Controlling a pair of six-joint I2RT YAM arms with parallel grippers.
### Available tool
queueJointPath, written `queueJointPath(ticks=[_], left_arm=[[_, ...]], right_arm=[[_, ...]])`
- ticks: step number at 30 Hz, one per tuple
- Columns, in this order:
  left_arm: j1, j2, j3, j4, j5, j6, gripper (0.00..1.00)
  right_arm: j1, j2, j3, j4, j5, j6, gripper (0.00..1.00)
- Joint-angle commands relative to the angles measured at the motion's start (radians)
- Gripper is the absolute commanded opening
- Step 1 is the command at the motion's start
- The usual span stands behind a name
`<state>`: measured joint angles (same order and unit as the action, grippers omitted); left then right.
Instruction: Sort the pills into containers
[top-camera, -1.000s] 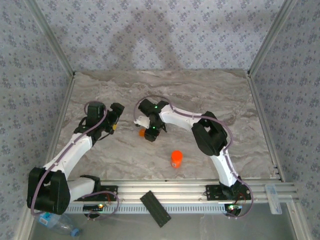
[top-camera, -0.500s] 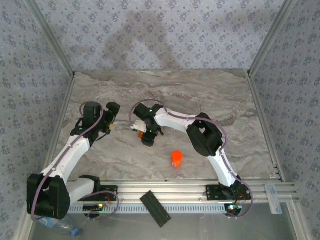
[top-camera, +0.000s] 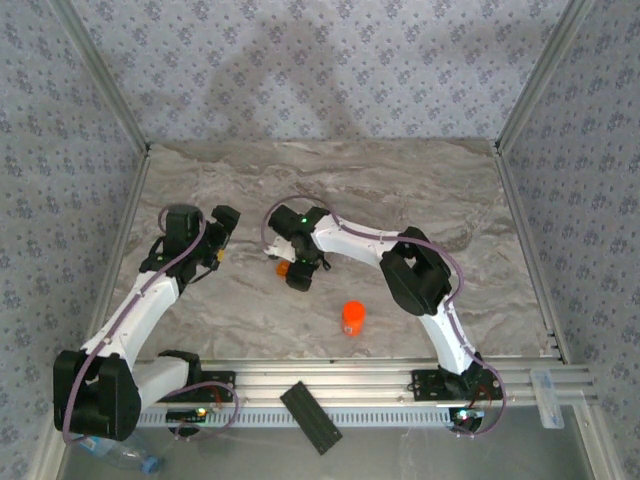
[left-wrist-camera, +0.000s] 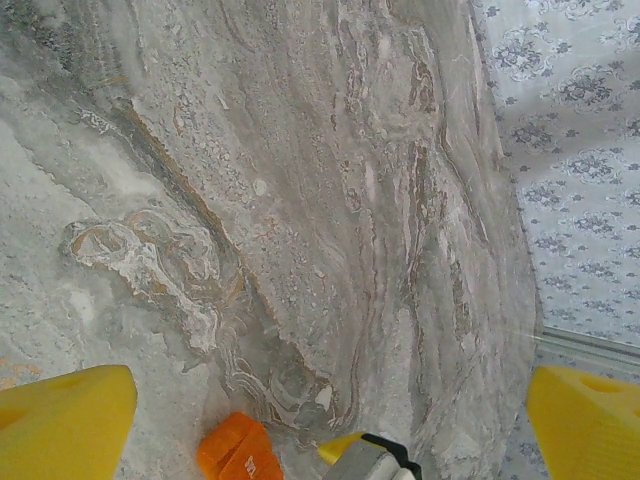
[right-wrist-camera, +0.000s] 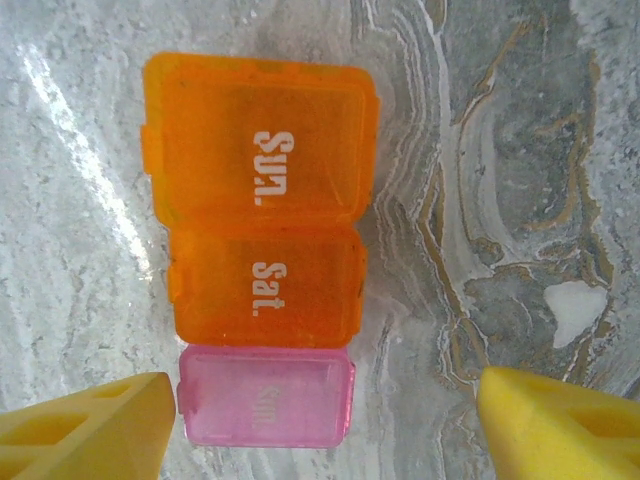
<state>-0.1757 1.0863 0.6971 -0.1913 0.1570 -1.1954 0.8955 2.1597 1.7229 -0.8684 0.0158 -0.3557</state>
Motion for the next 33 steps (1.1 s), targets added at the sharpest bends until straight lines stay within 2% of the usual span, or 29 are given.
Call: queueJointPath(ticks=[1, 14, 20, 22, 27, 30, 33], left_arm=[[0.007, -0.005, 0.013, -0.016, 0.008, 0.016, 1.0], [0.007, 0.008, 0.016, -0.008, 0.013, 0.016, 1.0], [0.008, 0.012, 0.028, -0.021, 0.01, 0.052, 1.0], [0.01, 0.015, 0.048, -0.039, 0.008, 0.092, 1.0], [0.021, 0.042, 0.142, -0.14, 0.015, 0.273, 1.0], [0.02, 0.079, 0.201, -0.215, 0.039, 0.411, 1.0], [0.015, 0.128, 0.247, -0.299, 0.055, 0.529, 1.0]], right_arm=[[-0.006, 0.003, -0.011, -0.022, 0.014, 0.015, 0.81], [-0.043, 0.015, -0.002, 0.0, 0.071, 0.026, 0.81], [-0.045, -0.043, -0.007, -0.01, 0.029, 0.07, 0.8], [-0.049, -0.088, -0.013, -0.006, 0.002, 0.127, 0.81], [-0.096, -0.154, 0.02, -0.025, -0.05, 0.396, 0.81], [-0.104, -0.161, 0.018, -0.005, -0.036, 0.537, 0.81], [-0.102, -0.13, 0.041, -0.008, -0.008, 0.61, 0.82]])
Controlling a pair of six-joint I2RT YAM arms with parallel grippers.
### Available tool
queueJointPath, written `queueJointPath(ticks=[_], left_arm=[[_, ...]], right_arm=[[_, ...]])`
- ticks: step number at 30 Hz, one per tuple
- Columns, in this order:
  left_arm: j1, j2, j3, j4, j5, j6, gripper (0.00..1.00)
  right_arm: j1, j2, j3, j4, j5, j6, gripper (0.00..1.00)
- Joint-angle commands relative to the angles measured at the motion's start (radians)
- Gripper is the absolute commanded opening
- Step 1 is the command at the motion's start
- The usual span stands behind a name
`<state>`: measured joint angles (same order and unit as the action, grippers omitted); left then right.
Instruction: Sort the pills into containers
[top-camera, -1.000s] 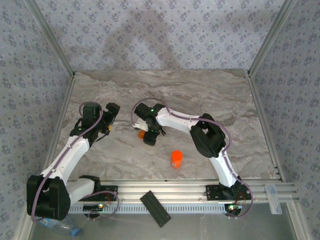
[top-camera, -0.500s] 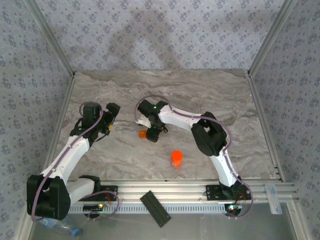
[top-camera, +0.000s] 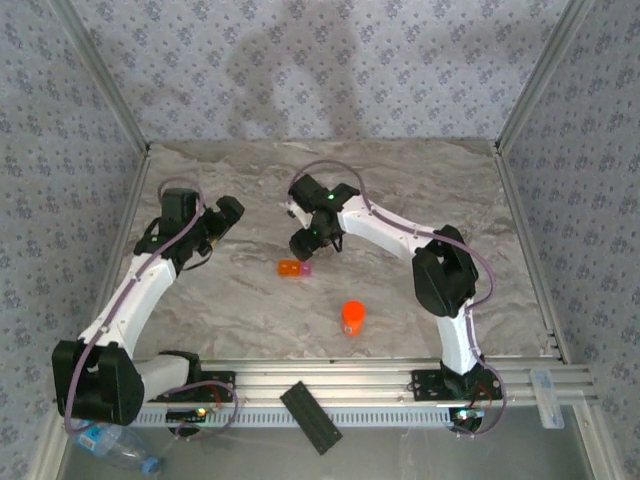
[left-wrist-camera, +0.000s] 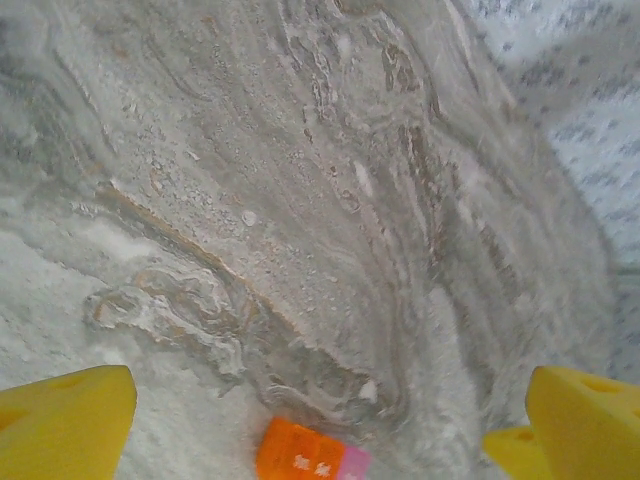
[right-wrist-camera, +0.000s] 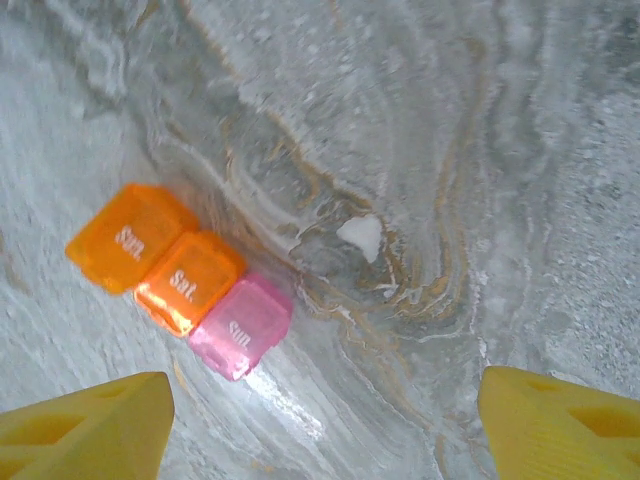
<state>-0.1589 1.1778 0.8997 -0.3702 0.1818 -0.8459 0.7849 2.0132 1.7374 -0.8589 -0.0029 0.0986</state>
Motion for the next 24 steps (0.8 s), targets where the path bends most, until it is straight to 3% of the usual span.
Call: queueJointPath(ticks=[1, 7, 13, 24], left_arm=[[-0.007, 0.051, 0.054, -0.14, 0.035, 0.223, 0.99], [-0.114, 0.117, 0.068, -0.241, -0.045, 0.349, 0.99], [-0.247, 0.161, 0.05, -0.258, -0.158, 0.379, 0.99], [-0.326, 0.24, 0.018, -0.22, -0.211, 0.393, 0.99]], right_arm=[[0.007, 0.031, 0.035, -0.024, 0.016, 0.166, 0.82], [-0.015, 0.082, 0.037, -0.014, -0.019, 0.171, 0.82], [-0.03, 0.074, -0.024, 0.029, -0.061, 0.174, 0.82], [-0.033, 0.067, -0.116, 0.11, -0.104, 0.193, 0.82]])
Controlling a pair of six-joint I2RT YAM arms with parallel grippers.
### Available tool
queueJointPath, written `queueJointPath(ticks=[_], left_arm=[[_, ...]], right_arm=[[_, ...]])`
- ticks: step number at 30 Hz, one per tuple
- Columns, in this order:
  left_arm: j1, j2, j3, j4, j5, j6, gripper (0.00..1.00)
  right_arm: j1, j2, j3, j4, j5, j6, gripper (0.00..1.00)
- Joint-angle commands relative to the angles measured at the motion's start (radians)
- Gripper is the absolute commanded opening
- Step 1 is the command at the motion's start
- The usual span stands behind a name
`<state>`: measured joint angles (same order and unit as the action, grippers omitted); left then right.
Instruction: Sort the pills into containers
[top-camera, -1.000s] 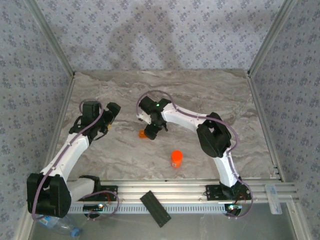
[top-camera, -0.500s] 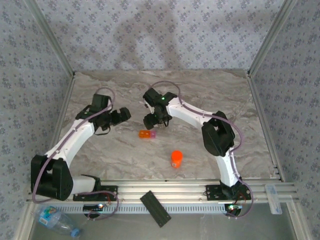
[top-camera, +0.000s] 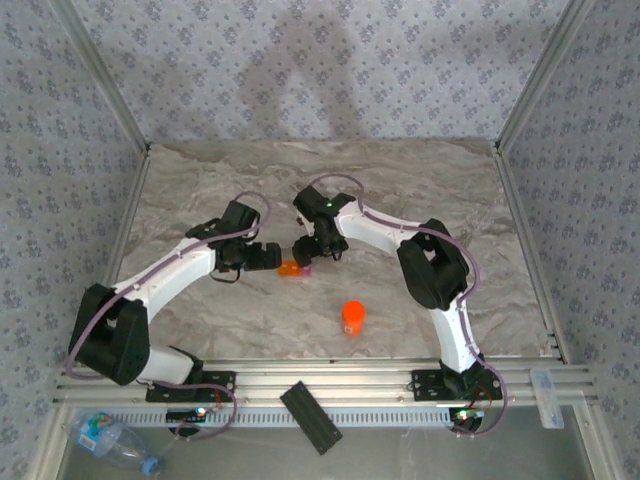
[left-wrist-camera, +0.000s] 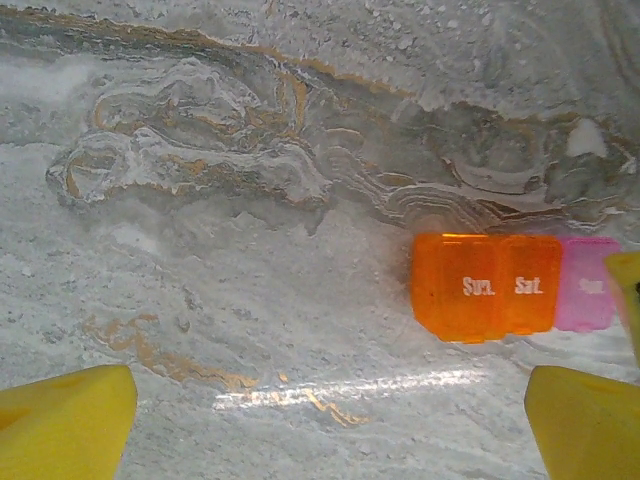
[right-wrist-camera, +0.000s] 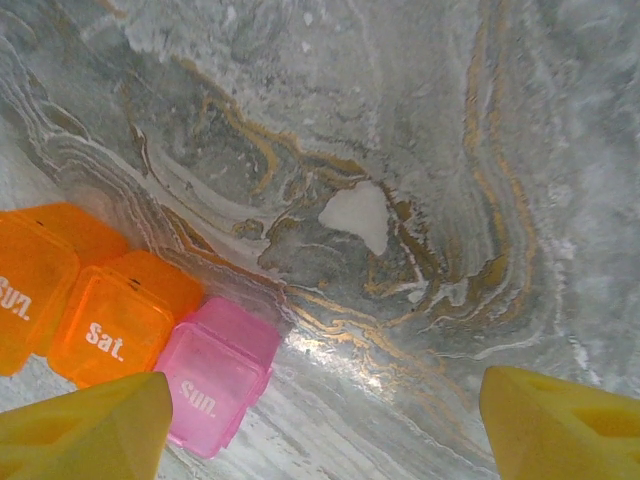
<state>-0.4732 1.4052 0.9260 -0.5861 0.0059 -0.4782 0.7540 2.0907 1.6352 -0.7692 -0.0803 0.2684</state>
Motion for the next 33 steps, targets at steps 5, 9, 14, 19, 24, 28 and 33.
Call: queueJointPath(ticks=[5, 9, 14, 19, 24, 28, 33], left_arm=[[-0.054, 0.049, -0.002, -0.007, -0.061, 0.043, 0.99], [-0.095, 0.083, 0.004, -0.02, -0.091, 0.047, 0.99], [-0.123, 0.104, -0.012, -0.01, -0.125, 0.024, 0.99], [-0.125, 0.101, -0.025, 0.005, -0.153, 0.007, 1.0], [-0.125, 0.116, -0.021, 0.012, -0.139, 0.015, 1.0], [-0.127, 0.119, -0.044, 0.039, -0.112, 0.006, 0.99], [-0.129, 0.13, -0.065, 0.065, -0.103, -0.01, 0.99]], right_arm=[[-0.005, -0.001, -0.034, 0.04, -0.032, 0.028, 0.82], [-0.009, 0.003, -0.046, 0.051, -0.036, 0.029, 0.82], [-0.011, 0.002, -0.063, 0.059, -0.039, 0.029, 0.82], [-0.012, 0.002, -0.075, 0.065, -0.039, 0.028, 0.82], [-0.016, 0.003, -0.077, 0.07, -0.041, 0.028, 0.82], [-0.015, 0.006, -0.077, 0.074, -0.045, 0.029, 0.82], [-0.016, 0.008, -0.078, 0.076, -0.046, 0.025, 0.82]])
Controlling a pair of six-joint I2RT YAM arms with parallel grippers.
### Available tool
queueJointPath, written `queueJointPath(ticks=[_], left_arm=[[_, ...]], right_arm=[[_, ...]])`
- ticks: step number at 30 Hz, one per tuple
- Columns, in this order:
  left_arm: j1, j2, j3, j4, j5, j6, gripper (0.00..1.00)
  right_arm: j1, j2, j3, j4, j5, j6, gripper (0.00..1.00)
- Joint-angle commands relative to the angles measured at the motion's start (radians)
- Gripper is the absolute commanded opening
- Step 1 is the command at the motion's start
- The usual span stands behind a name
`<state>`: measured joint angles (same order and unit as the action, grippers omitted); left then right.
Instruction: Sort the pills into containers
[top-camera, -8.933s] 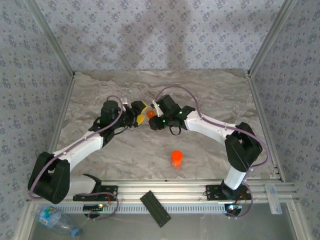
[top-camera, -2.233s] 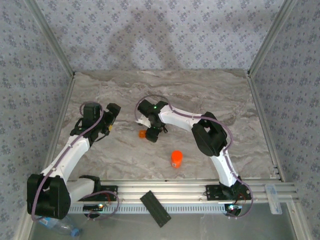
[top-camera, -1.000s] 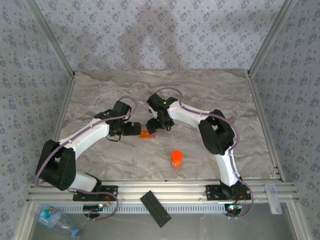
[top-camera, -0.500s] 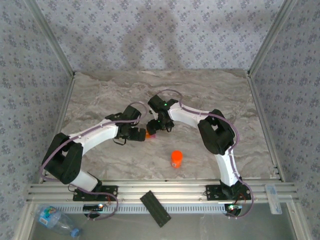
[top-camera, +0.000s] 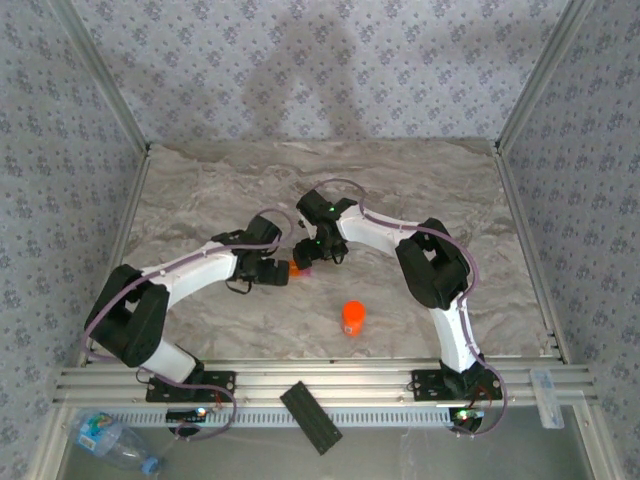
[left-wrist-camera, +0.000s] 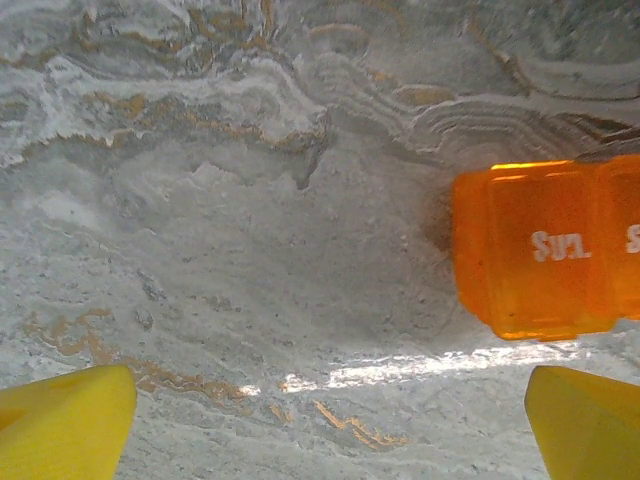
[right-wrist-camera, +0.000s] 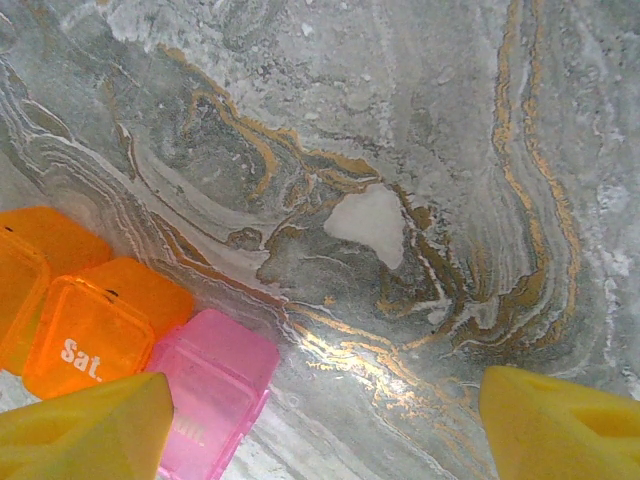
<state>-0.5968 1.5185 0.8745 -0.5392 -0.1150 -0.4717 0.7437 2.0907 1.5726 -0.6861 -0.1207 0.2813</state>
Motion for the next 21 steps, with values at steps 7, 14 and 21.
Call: queueJointPath(ticks=[7, 14, 21], left_arm=[[-0.005, 0.045, 0.002, 0.047, 0.02, -0.022, 1.0], [-0.005, 0.058, 0.044, 0.031, -0.004, -0.005, 1.0], [-0.001, 0.043, 0.07, 0.011, -0.024, 0.002, 1.0]], right_arm=[[-0.004, 0.009, -0.025, -0.006, -0.005, 0.005, 0.81], [-0.004, 0.009, -0.045, 0.004, 0.001, 0.002, 0.81], [-0.003, 0.009, -0.06, 0.014, 0.001, 0.002, 0.81]])
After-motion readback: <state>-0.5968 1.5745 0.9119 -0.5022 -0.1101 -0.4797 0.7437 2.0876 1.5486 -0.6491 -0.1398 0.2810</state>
